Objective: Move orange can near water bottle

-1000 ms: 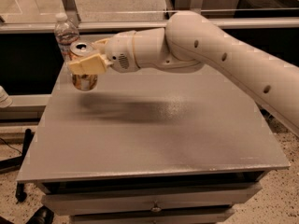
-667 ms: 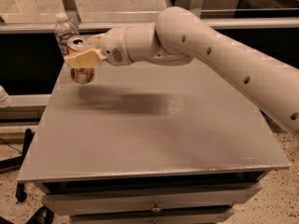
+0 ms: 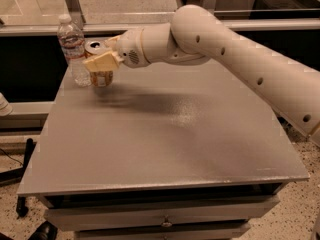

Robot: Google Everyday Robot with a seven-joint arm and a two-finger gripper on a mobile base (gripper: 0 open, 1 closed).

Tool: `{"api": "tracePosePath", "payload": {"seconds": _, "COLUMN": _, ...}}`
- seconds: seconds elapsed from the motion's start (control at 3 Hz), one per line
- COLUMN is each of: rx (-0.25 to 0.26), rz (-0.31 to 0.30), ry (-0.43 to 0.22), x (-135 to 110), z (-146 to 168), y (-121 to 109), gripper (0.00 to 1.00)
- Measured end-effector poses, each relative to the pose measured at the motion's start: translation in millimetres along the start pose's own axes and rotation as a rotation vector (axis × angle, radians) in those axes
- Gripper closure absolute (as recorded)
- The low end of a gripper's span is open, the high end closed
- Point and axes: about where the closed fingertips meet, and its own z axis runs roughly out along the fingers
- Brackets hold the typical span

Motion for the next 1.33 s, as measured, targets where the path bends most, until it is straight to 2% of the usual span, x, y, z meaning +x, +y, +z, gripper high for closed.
{"api": "tracePosePath", "payload": {"seconds": 0.33, "rx": 0.002, "rz": 0.001, "ry": 0.019, "x": 7, "z": -1, "y": -6, "gripper": 0.9}}
{"api": "tracePosePath", "payload": {"seconds": 0.67, "rx": -0.014, "rz": 0.008, "ry": 0.036, "x": 12, "z": 2, "y": -5, "gripper": 0.74}}
{"api": "tracePosePath", "payload": {"seconds": 1.33, "rx": -0.025, "rz": 0.016, "ry": 0.05, "x": 19, "z": 6, "y": -3, "gripper": 0.27}}
